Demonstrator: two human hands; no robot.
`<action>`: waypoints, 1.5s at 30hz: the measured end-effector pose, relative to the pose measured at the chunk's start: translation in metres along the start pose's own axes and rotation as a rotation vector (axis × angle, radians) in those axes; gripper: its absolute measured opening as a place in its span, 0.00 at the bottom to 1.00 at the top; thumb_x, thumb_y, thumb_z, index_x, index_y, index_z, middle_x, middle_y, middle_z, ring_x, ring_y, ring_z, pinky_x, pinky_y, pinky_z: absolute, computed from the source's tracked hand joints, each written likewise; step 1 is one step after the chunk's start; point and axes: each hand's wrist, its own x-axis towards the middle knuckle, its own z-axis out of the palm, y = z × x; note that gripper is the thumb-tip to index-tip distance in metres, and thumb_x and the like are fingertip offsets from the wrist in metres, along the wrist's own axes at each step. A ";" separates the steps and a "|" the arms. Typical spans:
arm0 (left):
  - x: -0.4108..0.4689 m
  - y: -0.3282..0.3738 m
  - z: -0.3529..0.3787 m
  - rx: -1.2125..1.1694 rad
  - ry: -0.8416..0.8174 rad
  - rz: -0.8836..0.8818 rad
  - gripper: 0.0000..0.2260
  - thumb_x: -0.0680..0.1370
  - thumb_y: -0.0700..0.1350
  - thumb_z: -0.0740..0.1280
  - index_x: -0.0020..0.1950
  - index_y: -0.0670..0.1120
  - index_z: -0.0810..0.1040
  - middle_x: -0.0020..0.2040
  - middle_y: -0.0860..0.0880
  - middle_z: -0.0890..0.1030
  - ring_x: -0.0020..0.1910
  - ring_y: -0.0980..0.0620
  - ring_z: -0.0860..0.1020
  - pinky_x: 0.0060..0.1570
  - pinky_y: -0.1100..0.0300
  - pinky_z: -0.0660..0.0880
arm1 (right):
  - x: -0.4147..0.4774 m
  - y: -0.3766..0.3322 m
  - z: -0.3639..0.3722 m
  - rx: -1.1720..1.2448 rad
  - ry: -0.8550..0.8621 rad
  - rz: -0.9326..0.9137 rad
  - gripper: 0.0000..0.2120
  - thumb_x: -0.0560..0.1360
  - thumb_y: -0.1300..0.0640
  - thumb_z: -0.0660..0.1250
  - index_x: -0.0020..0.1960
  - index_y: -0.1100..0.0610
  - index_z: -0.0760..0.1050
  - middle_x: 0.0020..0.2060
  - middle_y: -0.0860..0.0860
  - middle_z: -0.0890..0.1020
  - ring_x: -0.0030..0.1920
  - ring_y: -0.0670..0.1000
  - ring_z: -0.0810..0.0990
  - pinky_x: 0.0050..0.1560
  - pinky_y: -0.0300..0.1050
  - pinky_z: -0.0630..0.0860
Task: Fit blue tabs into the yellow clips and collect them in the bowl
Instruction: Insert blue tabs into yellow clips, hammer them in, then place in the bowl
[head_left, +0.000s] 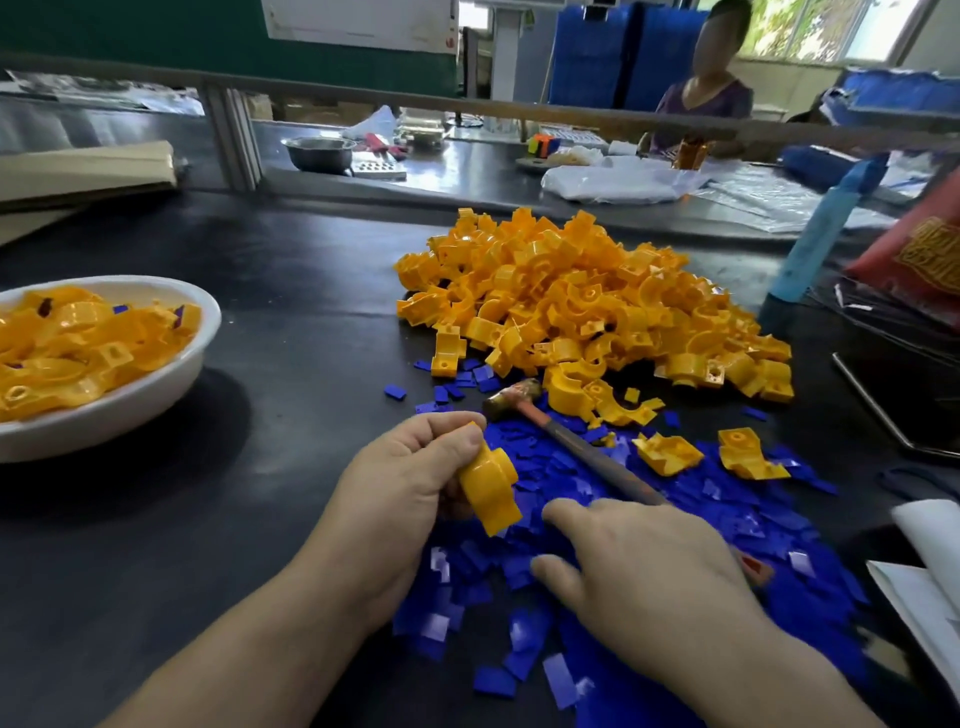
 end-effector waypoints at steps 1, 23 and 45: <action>0.000 0.002 0.002 -0.064 -0.013 -0.018 0.17 0.69 0.46 0.72 0.57 0.48 0.81 0.38 0.49 0.85 0.37 0.51 0.83 0.34 0.60 0.78 | 0.002 -0.001 0.003 0.018 0.024 0.001 0.15 0.76 0.37 0.54 0.58 0.43 0.67 0.50 0.45 0.78 0.48 0.51 0.78 0.37 0.47 0.74; -0.003 0.013 -0.003 -0.207 -0.052 0.042 0.15 0.66 0.43 0.71 0.52 0.44 0.79 0.33 0.49 0.83 0.29 0.56 0.81 0.29 0.63 0.79 | 0.005 0.005 0.008 0.128 0.101 0.022 0.22 0.74 0.31 0.53 0.64 0.40 0.61 0.49 0.45 0.79 0.49 0.50 0.79 0.39 0.47 0.74; -0.007 0.004 0.003 0.032 -0.063 0.005 0.15 0.59 0.54 0.75 0.45 0.58 0.84 0.38 0.52 0.85 0.33 0.57 0.80 0.31 0.64 0.75 | 0.004 0.008 -0.009 1.227 0.332 0.132 0.10 0.77 0.55 0.62 0.55 0.42 0.75 0.34 0.47 0.83 0.35 0.44 0.82 0.34 0.35 0.78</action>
